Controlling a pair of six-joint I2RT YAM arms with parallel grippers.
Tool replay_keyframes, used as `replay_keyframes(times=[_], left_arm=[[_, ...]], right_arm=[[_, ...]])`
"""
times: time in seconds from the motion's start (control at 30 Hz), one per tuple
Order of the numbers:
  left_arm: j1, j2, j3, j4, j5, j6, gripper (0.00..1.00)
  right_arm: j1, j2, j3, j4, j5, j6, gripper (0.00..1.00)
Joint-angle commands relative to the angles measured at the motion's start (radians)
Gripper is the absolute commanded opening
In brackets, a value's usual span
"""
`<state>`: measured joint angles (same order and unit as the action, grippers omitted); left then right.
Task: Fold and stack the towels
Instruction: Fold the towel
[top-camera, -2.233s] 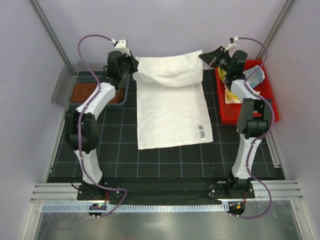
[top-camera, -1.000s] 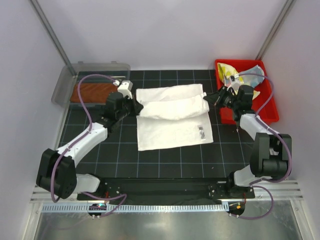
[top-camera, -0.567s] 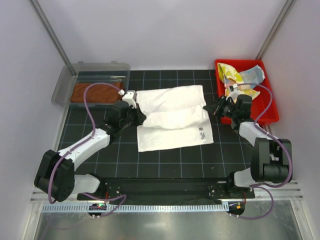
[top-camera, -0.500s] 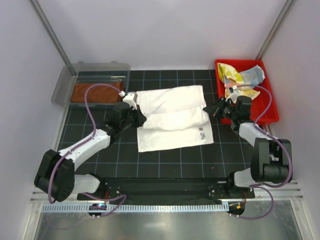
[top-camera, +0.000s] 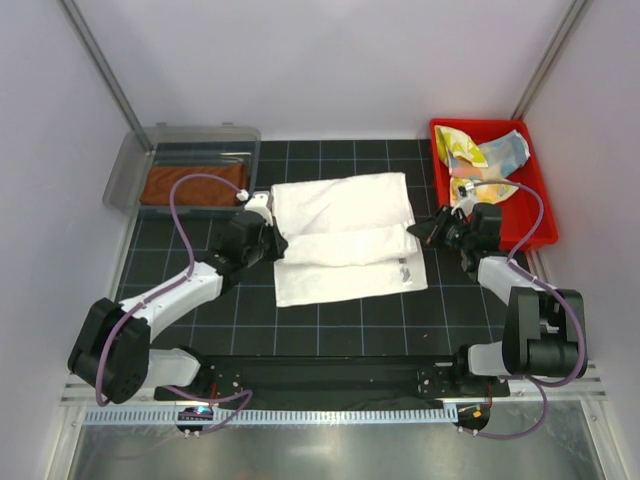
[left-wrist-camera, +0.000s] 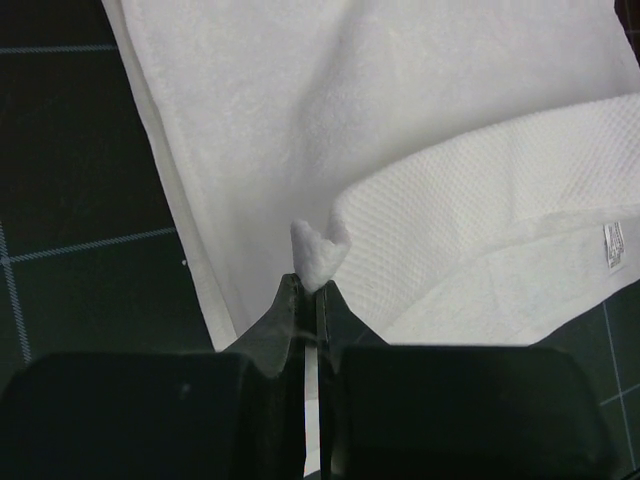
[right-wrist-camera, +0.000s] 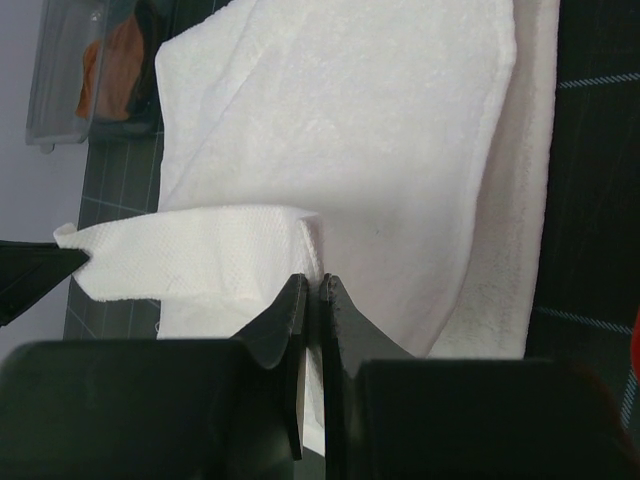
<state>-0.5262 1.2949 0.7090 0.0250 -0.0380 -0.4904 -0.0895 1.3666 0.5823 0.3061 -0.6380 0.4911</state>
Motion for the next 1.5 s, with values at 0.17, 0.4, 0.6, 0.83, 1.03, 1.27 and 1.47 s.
replay_keyframes(times=[0.17,0.4,0.6,0.83,1.03,1.27,1.47], left_arm=[[-0.018,-0.039,0.004,-0.005,-0.065,0.004,0.00],[-0.041,-0.039,-0.020,-0.007,-0.065,-0.010,0.11],[-0.075,-0.072,-0.066,-0.048,-0.114,-0.043,0.32],[-0.123,-0.199,-0.172,-0.062,-0.122,-0.079,0.48],[-0.136,-0.359,-0.256,-0.076,-0.053,-0.122,0.50],[-0.136,-0.396,-0.220,-0.134,-0.141,-0.154,0.66],[-0.109,-0.075,0.107,-0.319,-0.143,-0.099,0.71]], right_arm=[[-0.006,-0.049,-0.012,0.047,0.017,-0.005,0.08],[-0.006,-0.057,-0.058,0.048,0.043,-0.005,0.14],[-0.006,-0.110,-0.088,-0.027,0.086,0.015,0.28],[-0.006,-0.322,-0.168,-0.251,0.276,0.007,0.38],[-0.007,-0.480,-0.196,-0.366,0.342,0.049,0.39],[-0.004,-0.367,-0.022,-0.395,0.339,0.044,0.47],[0.082,0.059,0.358,-0.629,0.340,-0.103,0.47]])
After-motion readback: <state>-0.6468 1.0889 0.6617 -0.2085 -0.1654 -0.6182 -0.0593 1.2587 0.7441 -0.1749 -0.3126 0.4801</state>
